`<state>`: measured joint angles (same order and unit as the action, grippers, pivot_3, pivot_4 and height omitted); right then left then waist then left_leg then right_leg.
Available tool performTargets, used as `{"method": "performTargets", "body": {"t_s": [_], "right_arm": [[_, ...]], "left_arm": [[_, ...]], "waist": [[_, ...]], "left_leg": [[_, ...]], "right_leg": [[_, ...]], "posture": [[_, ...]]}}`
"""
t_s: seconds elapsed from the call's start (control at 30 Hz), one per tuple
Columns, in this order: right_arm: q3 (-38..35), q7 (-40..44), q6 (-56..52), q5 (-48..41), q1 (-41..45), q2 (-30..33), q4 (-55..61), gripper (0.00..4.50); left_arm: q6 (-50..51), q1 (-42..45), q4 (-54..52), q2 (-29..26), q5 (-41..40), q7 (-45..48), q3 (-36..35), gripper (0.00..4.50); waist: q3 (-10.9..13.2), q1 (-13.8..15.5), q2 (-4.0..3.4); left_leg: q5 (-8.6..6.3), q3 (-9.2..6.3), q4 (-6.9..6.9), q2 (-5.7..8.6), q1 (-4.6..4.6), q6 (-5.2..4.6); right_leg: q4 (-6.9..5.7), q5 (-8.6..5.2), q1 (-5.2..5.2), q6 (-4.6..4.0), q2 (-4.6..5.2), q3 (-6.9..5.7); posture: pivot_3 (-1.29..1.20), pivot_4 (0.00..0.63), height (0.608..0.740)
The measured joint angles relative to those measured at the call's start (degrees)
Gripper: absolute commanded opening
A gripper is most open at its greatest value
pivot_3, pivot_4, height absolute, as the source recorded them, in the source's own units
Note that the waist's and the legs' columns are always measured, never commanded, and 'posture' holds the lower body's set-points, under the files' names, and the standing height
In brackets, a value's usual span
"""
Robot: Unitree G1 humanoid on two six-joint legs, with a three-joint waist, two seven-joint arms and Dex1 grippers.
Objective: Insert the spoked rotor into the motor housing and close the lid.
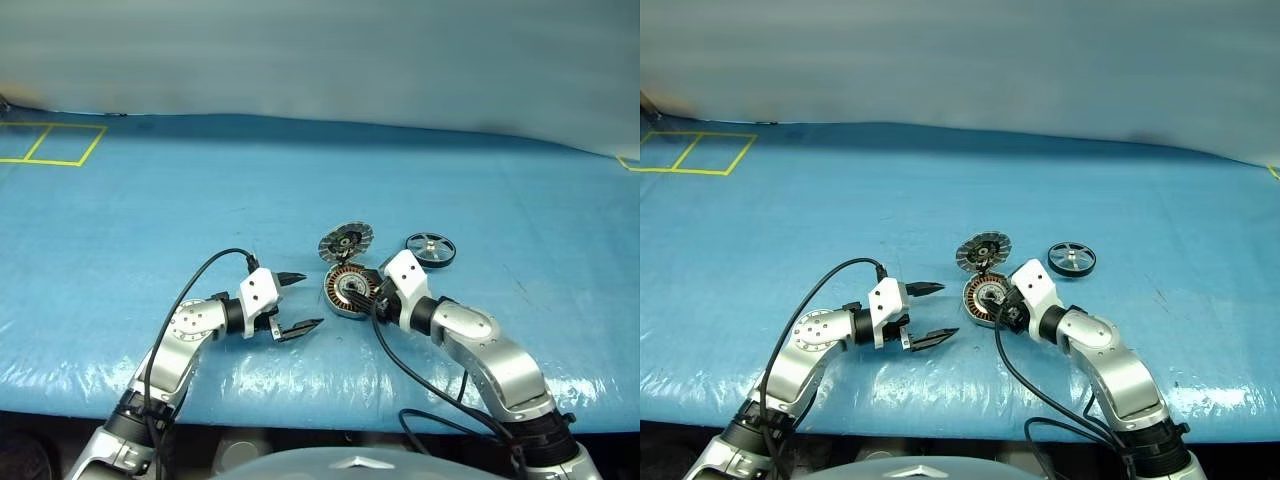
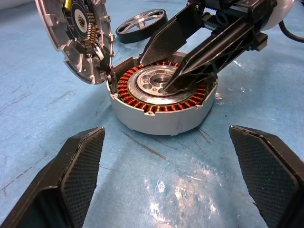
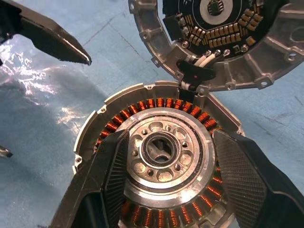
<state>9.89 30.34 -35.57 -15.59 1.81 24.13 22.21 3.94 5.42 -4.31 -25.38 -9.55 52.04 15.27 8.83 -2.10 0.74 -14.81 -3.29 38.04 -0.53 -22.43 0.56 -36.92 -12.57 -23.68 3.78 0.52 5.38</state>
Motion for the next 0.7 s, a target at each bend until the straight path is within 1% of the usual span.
{"method": "performTargets", "body": {"t_s": [0.1, 0.17, 0.2, 0.3, 0.33, 0.43, 0.7], "right_arm": [[-0.78, 0.20, 0.26, -0.84, 0.00, -0.55, 0.47, 2.97], [-1.41, 0.06, 0.48, -1.03, 0.01, -1.10, 0.53, 2.59], [-1.41, -0.05, 0.58, -1.01, 0.00, -1.15, 0.53, 2.36], [-1.48, -0.27, 1.80, -0.90, 0.00, -1.68, 0.53, 1.32], [-1.48, -0.28, 2.14, -0.75, 0.00, -1.60, 0.52, 1.07], [-1.31, -0.34, 2.55, -0.23, 0.00, -1.50, 0.50, 0.02], [2.23, 0.56, 1.15, 1.14, 0.06, -0.32, -0.01, 0.02]], "left_arm": [[-0.42, 0.00, 0.05, 0.01, 0.01, 0.26, 0.00, 4.50], [-0.54, 0.00, 0.16, 0.01, 0.05, 0.38, 0.00, 4.50], [-0.56, 0.00, 0.28, 0.01, 0.06, 0.43, -0.01, 4.50], [-0.62, 0.00, 0.76, 0.05, 0.09, 0.46, -0.01, 4.50], [-0.63, 0.00, 0.94, 0.05, 0.09, 0.47, -0.01, 4.50], [-0.63, 0.00, 1.04, 0.07, 0.10, 0.47, -0.01, 4.50], [-0.63, 0.00, 1.04, 0.36, 0.40, 0.43, 0.01, 4.50]], "waist": [[0.00, 0.00, 0.00], [0.00, 0.00, 0.00], [0.00, -0.01, 0.00], [0.00, -0.04, 0.00], [0.00, -0.04, 0.00], [0.00, -0.03, 0.00], [0.00, -0.03, 0.00]], "left_leg": [[0.00, 0.00, 0.00, 0.00, -0.01, 0.00], [0.00, 0.00, 0.00, 0.00, -0.01, 0.00], [0.00, 0.00, 0.00, 0.00, -0.01, 0.00], [0.00, 0.01, -0.01, 0.00, -0.01, 0.00], [0.00, 0.01, -0.01, 0.00, -0.01, 0.00], [0.00, 0.00, -0.01, 0.00, -0.02, 0.00], [0.00, 0.00, -0.01, 0.00, -0.01, 0.00]], "right_leg": [[0.00, 0.00, -0.01, 0.00, 0.00, 0.00], [0.00, 0.00, -0.01, 0.00, 0.00, 0.00], [0.00, 0.00, -0.01, 0.00, 0.00, 0.00], [0.00, 0.00, -0.02, 0.00, 0.00, 0.00], [0.00, 0.00, -0.02, 0.00, 0.00, 0.00], [0.00, 0.00, -0.03, 0.00, 0.00, 0.00], [0.00, 0.00, -0.02, -0.01, 0.00, 0.00]], "posture": [[0.00, 0.150, 0.740], [0.00, 0.150, 0.740], [0.00, 0.150, 0.740], [0.00, 0.150, 0.740], [0.00, 0.150, 0.740], [0.00, 0.150, 0.740], [0.00, 0.150, 0.740]]}}
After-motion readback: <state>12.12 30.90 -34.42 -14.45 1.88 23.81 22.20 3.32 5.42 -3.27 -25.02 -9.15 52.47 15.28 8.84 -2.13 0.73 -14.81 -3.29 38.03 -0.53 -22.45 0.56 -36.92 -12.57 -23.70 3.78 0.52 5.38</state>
